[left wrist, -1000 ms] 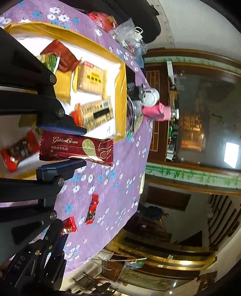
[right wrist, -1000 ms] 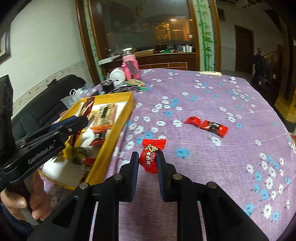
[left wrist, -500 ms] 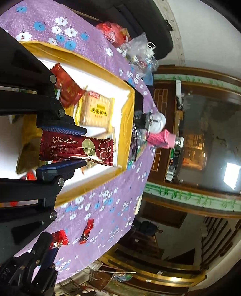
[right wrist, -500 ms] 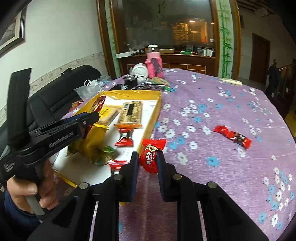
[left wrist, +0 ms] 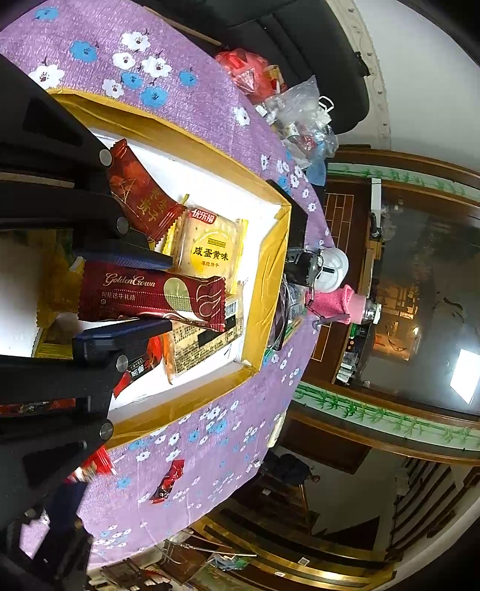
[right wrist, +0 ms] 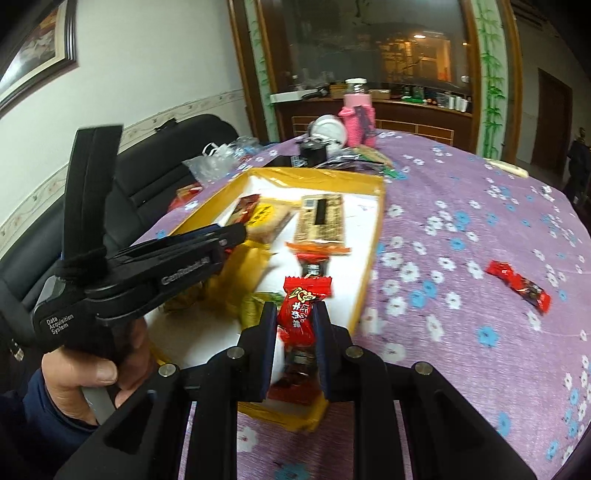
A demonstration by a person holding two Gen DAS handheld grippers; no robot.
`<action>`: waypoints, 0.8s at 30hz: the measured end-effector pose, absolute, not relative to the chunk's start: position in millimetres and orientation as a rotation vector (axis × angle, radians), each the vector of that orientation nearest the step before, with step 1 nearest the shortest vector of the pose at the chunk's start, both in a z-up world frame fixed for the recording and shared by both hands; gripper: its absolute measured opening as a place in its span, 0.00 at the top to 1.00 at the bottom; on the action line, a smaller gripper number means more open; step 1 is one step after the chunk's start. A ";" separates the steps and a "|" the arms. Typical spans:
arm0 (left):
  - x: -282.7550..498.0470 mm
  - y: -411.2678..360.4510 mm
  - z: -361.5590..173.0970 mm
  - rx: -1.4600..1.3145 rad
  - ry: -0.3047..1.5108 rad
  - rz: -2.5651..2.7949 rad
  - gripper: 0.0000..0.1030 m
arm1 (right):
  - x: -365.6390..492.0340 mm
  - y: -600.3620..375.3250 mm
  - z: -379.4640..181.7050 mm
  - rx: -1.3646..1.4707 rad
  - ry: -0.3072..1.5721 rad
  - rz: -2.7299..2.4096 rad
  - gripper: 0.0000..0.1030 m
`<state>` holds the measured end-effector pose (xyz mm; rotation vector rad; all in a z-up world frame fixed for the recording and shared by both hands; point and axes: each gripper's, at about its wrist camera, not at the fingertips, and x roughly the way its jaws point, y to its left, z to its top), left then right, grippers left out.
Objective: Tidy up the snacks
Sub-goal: 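Lower the chocolate bar into the box while right releases its red candy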
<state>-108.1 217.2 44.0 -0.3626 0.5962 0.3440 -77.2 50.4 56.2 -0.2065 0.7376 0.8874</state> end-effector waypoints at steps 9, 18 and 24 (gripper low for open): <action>-98.1 218.5 39.4 -0.355 0.650 0.360 0.73 | -78.5 69.5 38.7 -0.215 0.793 0.932 0.82; -90.7 213.3 36.1 -0.318 0.691 0.370 0.72 | -80.4 72.6 33.1 -0.203 0.803 0.944 0.82; -89.2 212.4 34.9 -0.308 0.703 0.379 0.72 | -77.5 76.1 28.2 -0.208 0.820 0.948 0.82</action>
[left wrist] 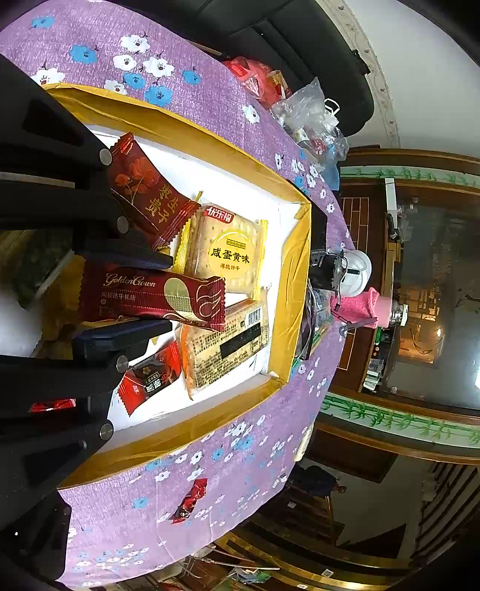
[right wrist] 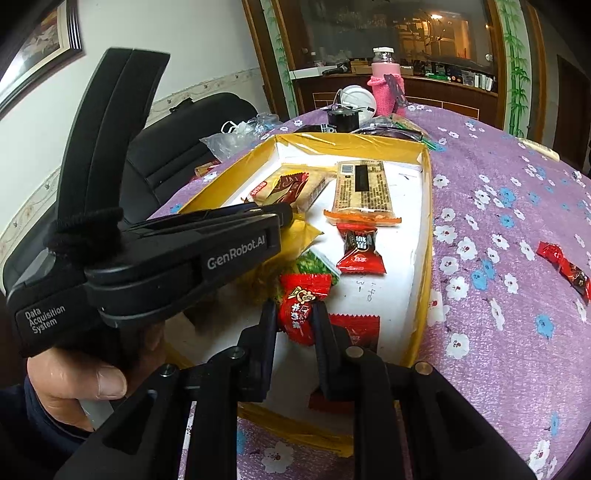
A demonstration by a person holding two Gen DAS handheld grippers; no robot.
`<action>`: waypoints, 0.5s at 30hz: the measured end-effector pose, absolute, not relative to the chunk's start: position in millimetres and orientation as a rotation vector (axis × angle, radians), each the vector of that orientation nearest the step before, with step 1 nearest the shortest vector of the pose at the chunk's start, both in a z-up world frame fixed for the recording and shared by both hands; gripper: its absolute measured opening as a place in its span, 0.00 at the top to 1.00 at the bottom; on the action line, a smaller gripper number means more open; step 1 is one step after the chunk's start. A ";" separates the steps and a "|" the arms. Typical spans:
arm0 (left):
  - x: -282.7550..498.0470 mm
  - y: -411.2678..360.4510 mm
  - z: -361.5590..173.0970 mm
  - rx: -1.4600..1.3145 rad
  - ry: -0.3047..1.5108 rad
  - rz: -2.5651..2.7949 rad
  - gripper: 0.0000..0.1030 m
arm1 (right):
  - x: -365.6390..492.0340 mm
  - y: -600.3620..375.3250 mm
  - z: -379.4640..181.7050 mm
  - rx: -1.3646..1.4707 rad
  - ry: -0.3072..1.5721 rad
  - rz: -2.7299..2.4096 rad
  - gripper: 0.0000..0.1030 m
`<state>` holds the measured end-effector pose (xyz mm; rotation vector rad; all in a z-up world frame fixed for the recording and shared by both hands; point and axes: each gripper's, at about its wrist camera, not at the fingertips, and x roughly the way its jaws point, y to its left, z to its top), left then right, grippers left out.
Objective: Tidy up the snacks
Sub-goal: 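Lower the chocolate bar into the box while right releases its red candy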
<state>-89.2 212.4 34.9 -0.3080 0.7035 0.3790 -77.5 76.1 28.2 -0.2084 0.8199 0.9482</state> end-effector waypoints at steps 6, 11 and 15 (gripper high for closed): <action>-89.0 212.1 35.0 -0.307 0.705 0.380 0.72 | -76.6 80.4 26.8 -0.223 0.818 0.941 0.82; -88.5 212.0 34.6 -0.307 0.707 0.383 0.72 | -75.4 83.8 25.9 -0.233 0.818 0.933 0.82; -88.4 211.7 34.1 -0.304 0.708 0.387 0.72 | -72.4 85.4 26.3 -0.232 0.819 0.923 0.82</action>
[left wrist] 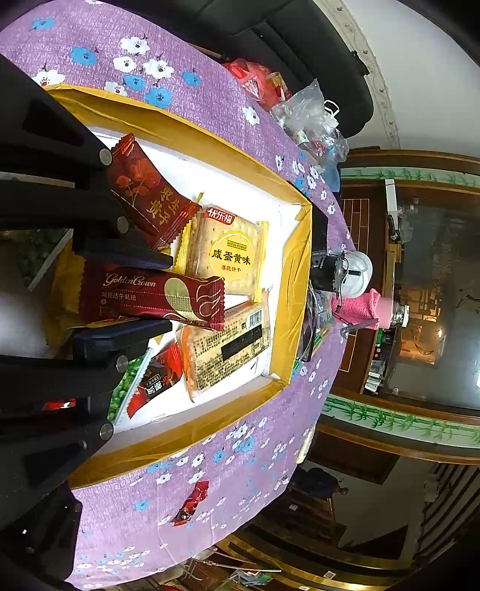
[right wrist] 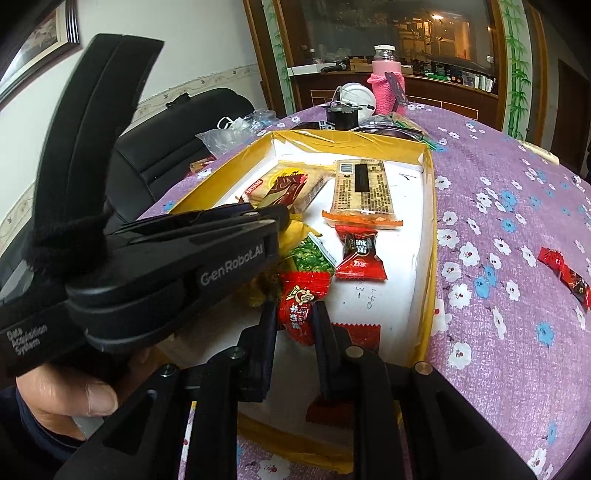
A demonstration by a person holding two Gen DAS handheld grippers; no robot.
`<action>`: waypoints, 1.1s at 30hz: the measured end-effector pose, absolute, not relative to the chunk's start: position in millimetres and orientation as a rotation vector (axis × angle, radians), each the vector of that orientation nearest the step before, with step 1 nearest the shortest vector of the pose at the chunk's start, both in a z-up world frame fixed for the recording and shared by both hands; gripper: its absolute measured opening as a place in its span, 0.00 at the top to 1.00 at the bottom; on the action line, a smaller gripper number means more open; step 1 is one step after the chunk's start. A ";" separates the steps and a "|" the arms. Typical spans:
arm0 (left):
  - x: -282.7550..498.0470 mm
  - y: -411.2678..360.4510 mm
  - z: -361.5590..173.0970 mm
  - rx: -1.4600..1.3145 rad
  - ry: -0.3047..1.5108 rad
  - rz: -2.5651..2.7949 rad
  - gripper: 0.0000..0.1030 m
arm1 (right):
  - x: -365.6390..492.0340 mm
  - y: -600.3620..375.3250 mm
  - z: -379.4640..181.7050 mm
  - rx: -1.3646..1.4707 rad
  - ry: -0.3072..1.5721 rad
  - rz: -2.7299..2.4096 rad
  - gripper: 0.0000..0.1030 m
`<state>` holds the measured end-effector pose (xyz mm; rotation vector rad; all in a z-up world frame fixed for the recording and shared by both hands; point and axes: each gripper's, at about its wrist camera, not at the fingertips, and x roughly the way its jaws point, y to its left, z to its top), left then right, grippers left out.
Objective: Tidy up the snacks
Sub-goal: 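Lower the chocolate bar into the box while right releases its red candy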
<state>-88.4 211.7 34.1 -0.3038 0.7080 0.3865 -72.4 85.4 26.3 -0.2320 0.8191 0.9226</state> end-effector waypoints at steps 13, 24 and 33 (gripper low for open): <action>-89.2 212.4 34.1 -0.300 0.710 0.394 0.72 | -60.8 96.2 26.3 -0.248 0.824 0.895 0.82; -90.4 213.3 34.4 -0.298 0.705 0.398 0.68 | -65.2 92.7 34.1 -0.263 0.772 0.867 0.54; -94.3 211.8 37.0 -0.288 0.694 0.416 0.53 | -81.6 83.9 47.8 -0.322 0.666 0.843 0.16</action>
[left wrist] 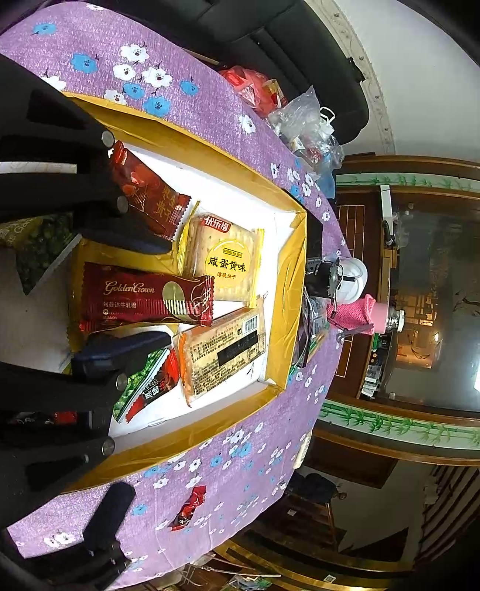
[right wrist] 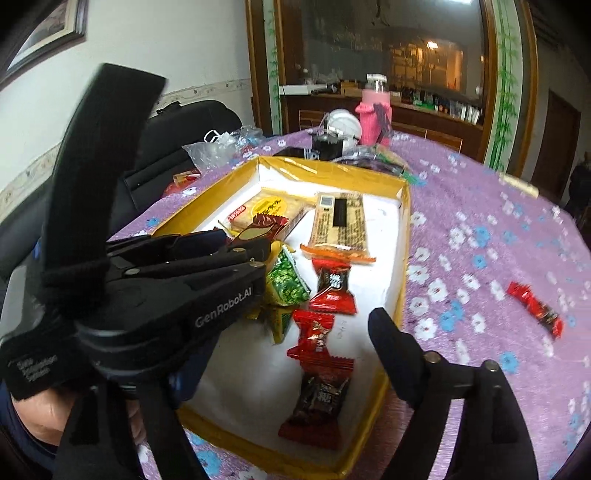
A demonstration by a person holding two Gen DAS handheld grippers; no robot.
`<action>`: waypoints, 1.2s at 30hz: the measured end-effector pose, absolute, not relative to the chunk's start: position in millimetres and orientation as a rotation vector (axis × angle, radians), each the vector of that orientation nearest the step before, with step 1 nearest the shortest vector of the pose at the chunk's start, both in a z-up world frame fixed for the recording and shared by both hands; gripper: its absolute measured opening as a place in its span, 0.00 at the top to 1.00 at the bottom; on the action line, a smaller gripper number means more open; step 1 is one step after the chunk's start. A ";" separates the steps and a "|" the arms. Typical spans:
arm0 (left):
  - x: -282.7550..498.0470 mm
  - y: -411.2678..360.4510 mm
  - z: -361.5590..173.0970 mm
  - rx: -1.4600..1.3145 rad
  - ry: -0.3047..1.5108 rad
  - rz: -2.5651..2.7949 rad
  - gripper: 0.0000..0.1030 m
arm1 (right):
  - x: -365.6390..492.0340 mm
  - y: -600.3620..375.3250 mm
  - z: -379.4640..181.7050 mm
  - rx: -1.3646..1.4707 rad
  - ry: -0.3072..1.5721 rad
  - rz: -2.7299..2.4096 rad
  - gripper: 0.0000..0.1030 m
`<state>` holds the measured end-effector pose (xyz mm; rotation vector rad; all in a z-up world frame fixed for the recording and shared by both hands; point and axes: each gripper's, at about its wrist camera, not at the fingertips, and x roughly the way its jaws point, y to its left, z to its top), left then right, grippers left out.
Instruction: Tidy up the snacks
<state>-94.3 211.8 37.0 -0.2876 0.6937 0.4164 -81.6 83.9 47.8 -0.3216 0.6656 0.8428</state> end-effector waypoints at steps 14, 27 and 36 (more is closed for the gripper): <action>-99.9 205.1 45.5 -0.250 0.646 0.449 0.21 | -78.5 33.2 54.1 -0.264 0.665 0.829 0.06; -122.0 177.9 64.3 -0.204 0.539 0.432 0.02 | -67.8 -18.9 42.5 -0.073 0.710 0.873 0.01; -133.6 176.5 70.9 -0.186 0.543 0.484 0.01 | -68.8 -37.3 49.7 0.003 0.664 0.841 0.00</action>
